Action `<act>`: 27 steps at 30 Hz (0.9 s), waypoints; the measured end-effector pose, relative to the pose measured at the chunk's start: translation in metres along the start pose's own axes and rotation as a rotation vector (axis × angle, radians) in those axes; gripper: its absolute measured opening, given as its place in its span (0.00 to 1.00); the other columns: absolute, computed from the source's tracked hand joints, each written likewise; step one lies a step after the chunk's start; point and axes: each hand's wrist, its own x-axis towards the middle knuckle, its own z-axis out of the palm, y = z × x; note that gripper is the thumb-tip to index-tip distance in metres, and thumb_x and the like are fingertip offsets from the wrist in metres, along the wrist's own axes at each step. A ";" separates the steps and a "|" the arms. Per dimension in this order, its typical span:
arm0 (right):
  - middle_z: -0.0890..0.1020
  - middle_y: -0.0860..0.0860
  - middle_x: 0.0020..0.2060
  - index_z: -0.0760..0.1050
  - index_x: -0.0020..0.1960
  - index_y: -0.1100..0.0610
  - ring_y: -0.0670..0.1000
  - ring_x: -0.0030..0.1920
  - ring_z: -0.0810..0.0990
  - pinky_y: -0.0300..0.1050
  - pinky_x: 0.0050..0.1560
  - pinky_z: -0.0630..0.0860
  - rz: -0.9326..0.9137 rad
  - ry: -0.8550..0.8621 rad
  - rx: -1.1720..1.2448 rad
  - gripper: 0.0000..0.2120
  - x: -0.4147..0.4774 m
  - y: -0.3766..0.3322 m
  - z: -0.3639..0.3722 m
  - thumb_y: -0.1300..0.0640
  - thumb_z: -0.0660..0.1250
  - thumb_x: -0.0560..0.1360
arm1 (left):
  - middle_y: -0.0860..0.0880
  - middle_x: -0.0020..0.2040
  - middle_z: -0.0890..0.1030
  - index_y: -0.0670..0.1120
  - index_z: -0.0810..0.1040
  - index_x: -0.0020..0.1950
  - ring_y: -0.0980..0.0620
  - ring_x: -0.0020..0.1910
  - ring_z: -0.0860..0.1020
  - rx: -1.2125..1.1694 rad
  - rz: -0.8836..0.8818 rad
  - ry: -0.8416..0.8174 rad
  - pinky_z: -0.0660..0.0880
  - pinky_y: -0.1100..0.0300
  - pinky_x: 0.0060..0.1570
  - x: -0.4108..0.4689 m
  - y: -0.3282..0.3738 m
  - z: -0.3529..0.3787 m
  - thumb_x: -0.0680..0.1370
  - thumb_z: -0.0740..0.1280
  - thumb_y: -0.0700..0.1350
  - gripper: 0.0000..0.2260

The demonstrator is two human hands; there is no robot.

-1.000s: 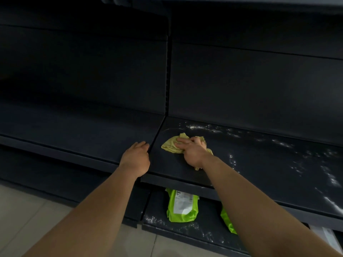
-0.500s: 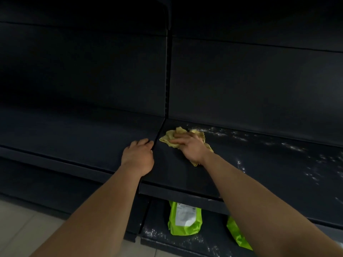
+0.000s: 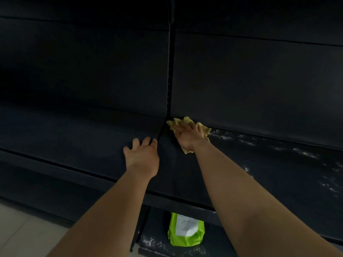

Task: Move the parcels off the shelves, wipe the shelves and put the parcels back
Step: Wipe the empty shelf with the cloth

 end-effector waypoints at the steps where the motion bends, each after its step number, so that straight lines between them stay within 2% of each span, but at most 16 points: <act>1: 0.45 0.47 0.78 0.46 0.78 0.43 0.56 0.77 0.40 0.57 0.75 0.36 0.024 0.011 -0.001 0.25 0.001 0.003 0.000 0.48 0.44 0.82 | 0.53 0.76 0.55 0.53 0.50 0.78 0.43 0.69 0.57 0.000 0.000 0.000 0.62 0.42 0.65 0.000 0.000 0.001 0.80 0.56 0.45 0.28; 5: 0.44 0.47 0.78 0.41 0.78 0.45 0.58 0.77 0.40 0.59 0.75 0.36 0.141 0.041 0.004 0.27 -0.005 0.028 -0.003 0.50 0.46 0.82 | 0.53 0.77 0.53 0.53 0.49 0.78 0.43 0.69 0.57 0.002 -0.001 -0.005 0.61 0.43 0.66 -0.001 0.000 0.002 0.79 0.58 0.44 0.30; 9: 0.44 0.48 0.78 0.42 0.78 0.45 0.59 0.77 0.41 0.59 0.74 0.36 0.299 0.050 0.032 0.28 -0.020 0.062 -0.007 0.52 0.47 0.81 | 0.53 0.77 0.53 0.52 0.49 0.78 0.43 0.69 0.57 -0.011 -0.010 -0.004 0.61 0.42 0.67 -0.002 0.001 0.002 0.78 0.60 0.43 0.32; 13: 0.41 0.51 0.78 0.39 0.78 0.48 0.59 0.76 0.36 0.59 0.73 0.33 0.409 0.033 0.050 0.32 -0.036 0.065 -0.005 0.54 0.50 0.79 | 0.52 0.77 0.53 0.52 0.49 0.78 0.43 0.69 0.57 -0.014 -0.010 -0.003 0.60 0.42 0.68 -0.003 0.001 0.003 0.78 0.60 0.44 0.32; 16: 0.39 0.53 0.77 0.37 0.78 0.46 0.59 0.75 0.33 0.59 0.72 0.33 0.358 0.027 0.040 0.33 -0.043 0.049 -0.001 0.55 0.51 0.78 | 0.52 0.76 0.54 0.52 0.50 0.78 0.43 0.69 0.57 -0.012 -0.005 0.013 0.60 0.42 0.67 -0.003 0.002 0.003 0.78 0.60 0.45 0.31; 18: 0.40 0.53 0.78 0.39 0.78 0.44 0.58 0.76 0.34 0.59 0.73 0.34 0.269 0.018 0.037 0.34 -0.047 0.032 0.003 0.56 0.51 0.78 | 0.52 0.76 0.54 0.52 0.50 0.78 0.44 0.69 0.58 -0.013 -0.006 0.015 0.60 0.42 0.67 -0.003 0.002 0.004 0.79 0.59 0.46 0.30; 23: 0.42 0.51 0.78 0.41 0.79 0.49 0.56 0.77 0.39 0.56 0.75 0.36 0.172 0.015 0.057 0.32 -0.064 -0.009 0.015 0.54 0.51 0.78 | 0.51 0.76 0.55 0.51 0.51 0.78 0.43 0.69 0.58 -0.011 -0.018 0.003 0.59 0.40 0.68 -0.008 0.006 0.001 0.79 0.60 0.46 0.30; 27: 0.42 0.50 0.78 0.41 0.79 0.50 0.55 0.77 0.39 0.54 0.75 0.36 0.141 0.029 0.068 0.32 -0.084 -0.004 0.013 0.56 0.50 0.78 | 0.49 0.77 0.53 0.50 0.47 0.79 0.42 0.72 0.57 0.003 -0.013 -0.034 0.57 0.40 0.70 -0.012 0.006 -0.006 0.79 0.60 0.44 0.31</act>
